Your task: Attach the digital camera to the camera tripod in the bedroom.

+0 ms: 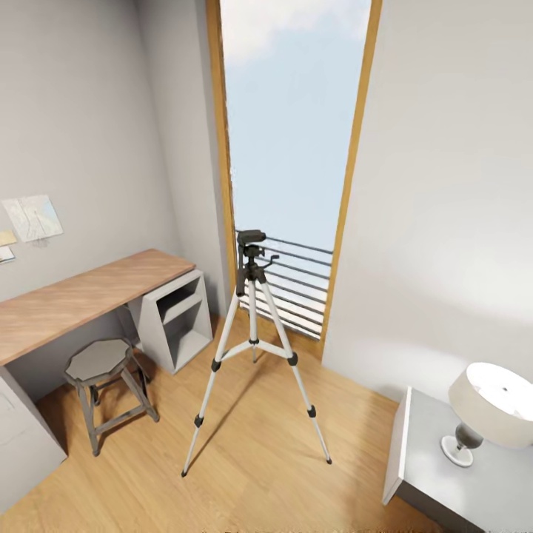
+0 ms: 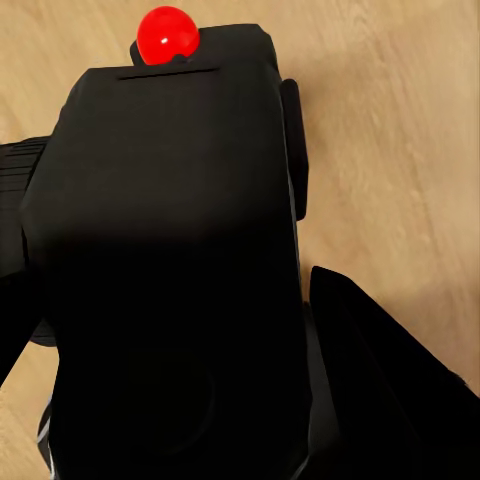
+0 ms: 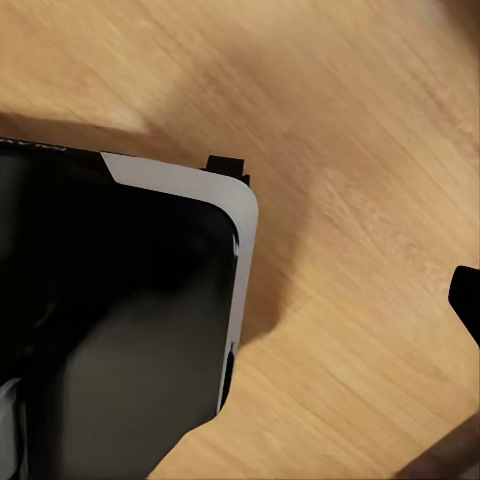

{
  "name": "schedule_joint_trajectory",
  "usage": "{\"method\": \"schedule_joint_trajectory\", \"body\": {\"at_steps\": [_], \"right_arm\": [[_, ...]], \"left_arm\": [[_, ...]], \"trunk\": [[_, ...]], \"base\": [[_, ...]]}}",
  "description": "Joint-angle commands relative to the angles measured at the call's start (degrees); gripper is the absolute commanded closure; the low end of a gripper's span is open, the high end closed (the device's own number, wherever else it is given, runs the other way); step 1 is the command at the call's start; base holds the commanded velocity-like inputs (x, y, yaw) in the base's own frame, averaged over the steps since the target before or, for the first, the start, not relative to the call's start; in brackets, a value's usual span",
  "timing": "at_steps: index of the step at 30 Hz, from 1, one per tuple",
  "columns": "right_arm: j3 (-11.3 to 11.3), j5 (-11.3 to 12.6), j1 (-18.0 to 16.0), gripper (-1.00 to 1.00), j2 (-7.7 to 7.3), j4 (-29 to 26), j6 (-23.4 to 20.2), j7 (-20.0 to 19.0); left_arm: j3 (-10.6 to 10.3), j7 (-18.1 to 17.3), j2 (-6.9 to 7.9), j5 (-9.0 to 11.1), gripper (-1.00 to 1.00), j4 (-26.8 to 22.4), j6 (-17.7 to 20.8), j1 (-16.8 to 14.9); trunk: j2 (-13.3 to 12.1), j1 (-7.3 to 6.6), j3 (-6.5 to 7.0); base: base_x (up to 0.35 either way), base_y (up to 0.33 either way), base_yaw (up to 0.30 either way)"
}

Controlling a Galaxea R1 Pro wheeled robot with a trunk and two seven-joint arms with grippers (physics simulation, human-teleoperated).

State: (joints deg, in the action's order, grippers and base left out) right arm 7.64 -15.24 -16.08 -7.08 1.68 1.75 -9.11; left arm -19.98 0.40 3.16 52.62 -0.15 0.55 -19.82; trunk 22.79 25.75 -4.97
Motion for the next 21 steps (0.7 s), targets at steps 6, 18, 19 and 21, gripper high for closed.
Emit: {"method": "schedule_joint_trajectory", "body": {"at_steps": [6,18,19,21], "right_arm": [[0.48,-0.5,-0.09,-1.0,-0.04,0.17,0.18,-0.12],[0.47,-0.5,-0.09,-1.0,-0.04,0.17,0.21,-0.12],[0.46,-0.5,-0.09,-1.0,-0.02,0.17,0.21,-0.12],[0.46,-0.5,-0.09,-1.0,0.01,0.17,0.22,-0.12]], "left_arm": [[-0.5,0.04,0.01,0.37,1.0,-0.02,0.06,-0.04],[-0.5,0.04,0.01,0.37,1.0,-0.02,0.06,-0.04],[-0.5,0.04,0.01,0.37,1.0,-0.02,0.06,-0.04],[-0.5,0.04,0.01,0.37,1.0,-0.02,0.06,-0.04]], "trunk": [[0.13,0.03,-0.67],[0.13,0.03,-1.68],[0.13,0.03,-1.72],[0.13,0.03,-1.78]], "base": [[0.0,0.0,0.0],[0.0,0.0,0.0],[0.0,0.0,0.0],[0.0,0.0,0.0]]}}
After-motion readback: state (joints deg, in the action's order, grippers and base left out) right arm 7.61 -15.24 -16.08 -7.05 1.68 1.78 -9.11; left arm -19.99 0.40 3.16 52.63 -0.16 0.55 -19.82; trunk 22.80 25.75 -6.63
